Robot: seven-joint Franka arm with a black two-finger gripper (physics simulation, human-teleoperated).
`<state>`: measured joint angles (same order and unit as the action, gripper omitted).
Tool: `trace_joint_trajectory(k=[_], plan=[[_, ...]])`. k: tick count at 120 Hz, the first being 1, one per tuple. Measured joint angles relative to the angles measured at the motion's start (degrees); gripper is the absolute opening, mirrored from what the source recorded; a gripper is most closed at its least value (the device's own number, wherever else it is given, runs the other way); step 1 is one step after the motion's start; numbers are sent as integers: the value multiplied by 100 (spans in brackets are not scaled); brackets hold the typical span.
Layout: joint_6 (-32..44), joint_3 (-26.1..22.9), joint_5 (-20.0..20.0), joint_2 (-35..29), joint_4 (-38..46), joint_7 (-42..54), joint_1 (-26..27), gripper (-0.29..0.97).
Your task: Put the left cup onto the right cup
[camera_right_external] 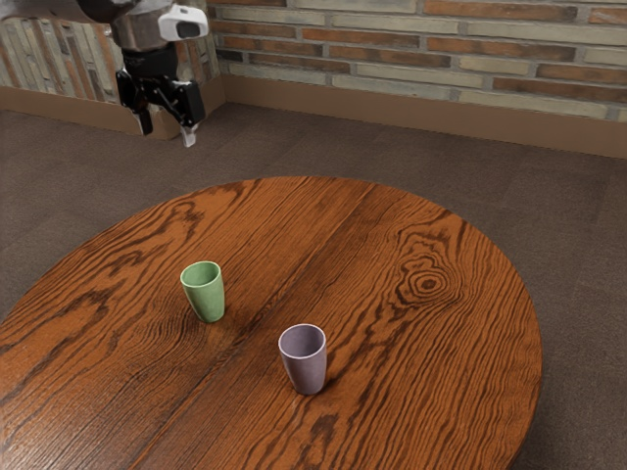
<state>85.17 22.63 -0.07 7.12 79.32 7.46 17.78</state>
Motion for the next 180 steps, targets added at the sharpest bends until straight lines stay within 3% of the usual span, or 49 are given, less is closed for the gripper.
trace_joint_trajectory(k=[37,63,105,140,180], plan=[[407,-1,135,-389,875,150,171,66],[855,4,145,-350,1527,214,-102,66],[1935,-57,78,145,2294,280,-533,66],[2759,-154,-235,432,2899,303,-850,66],[3509,-246,-449,772,2914,320,-887,66]])
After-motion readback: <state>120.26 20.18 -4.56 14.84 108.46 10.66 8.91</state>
